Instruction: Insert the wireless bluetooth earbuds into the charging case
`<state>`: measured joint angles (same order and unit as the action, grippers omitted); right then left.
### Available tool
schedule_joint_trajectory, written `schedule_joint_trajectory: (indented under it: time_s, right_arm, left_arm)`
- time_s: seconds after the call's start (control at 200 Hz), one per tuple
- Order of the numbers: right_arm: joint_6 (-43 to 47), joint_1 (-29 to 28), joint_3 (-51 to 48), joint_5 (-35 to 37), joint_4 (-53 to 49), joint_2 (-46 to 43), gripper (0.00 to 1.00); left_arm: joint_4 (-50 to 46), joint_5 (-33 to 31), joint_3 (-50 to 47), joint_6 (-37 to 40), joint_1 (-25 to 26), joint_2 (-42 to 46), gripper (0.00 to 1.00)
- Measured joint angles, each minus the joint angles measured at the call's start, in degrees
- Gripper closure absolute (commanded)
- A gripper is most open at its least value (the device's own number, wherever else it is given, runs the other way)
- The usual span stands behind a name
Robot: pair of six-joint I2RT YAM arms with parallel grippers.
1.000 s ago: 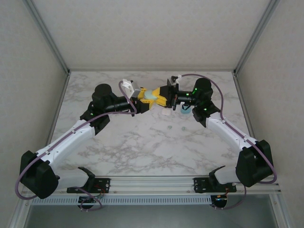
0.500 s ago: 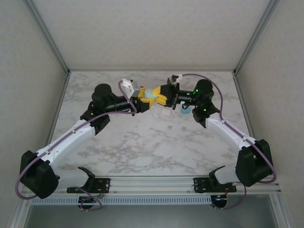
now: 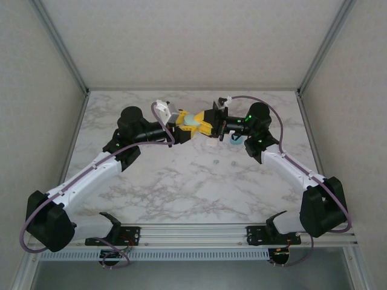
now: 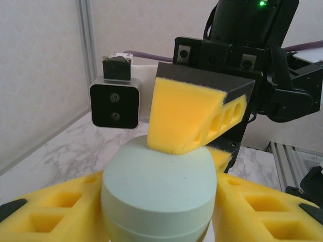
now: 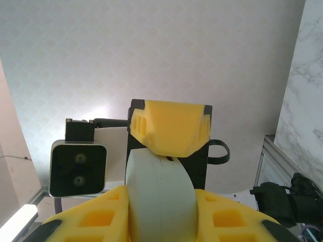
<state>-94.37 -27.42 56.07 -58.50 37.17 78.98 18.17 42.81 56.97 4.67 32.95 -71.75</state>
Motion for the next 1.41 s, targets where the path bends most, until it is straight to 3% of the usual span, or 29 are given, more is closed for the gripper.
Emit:
schedule_joint_trajectory:
  time_s: [0.32,0.586,0.771,0.946,1.036,1.186,1.407]
  right_arm:
    - [-1.0,0.0,-0.3,0.3,1.2,0.0,0.79]
    - [-1.5,0.0,-0.3,0.3,1.7,0.0,0.79]
    - [-1.9,0.0,-0.4,0.4,2.5,0.0,0.78]
    - [-0.4,0.1,-0.6,0.6,1.2,-0.1,0.7]
    - [2.9,0.0,-0.6,1.5,-3.1,-1.2,0.67]
    - [11.4,0.0,1.7,3.3,-14.3,-3.4,0.49]
    - [36.8,-0.2,10.6,14.3,-44.0,-9.2,0.39]
  left_arm:
    - [-0.3,0.0,0.0,0.2,0.0,0.0,0.56]
    - [-0.3,0.0,0.0,0.3,0.0,0.0,0.54]
    - [-0.1,0.0,0.0,0.5,0.0,0.0,0.65]
    - [-0.7,0.0,0.0,0.5,0.0,0.0,0.71]
    - [-1.8,0.0,0.0,0.5,0.0,-0.1,0.72]
    - [-2.2,0.0,0.0,0.4,0.5,-0.3,0.72]
    - [-2.1,0.2,0.0,0.4,0.6,-0.3,0.72]
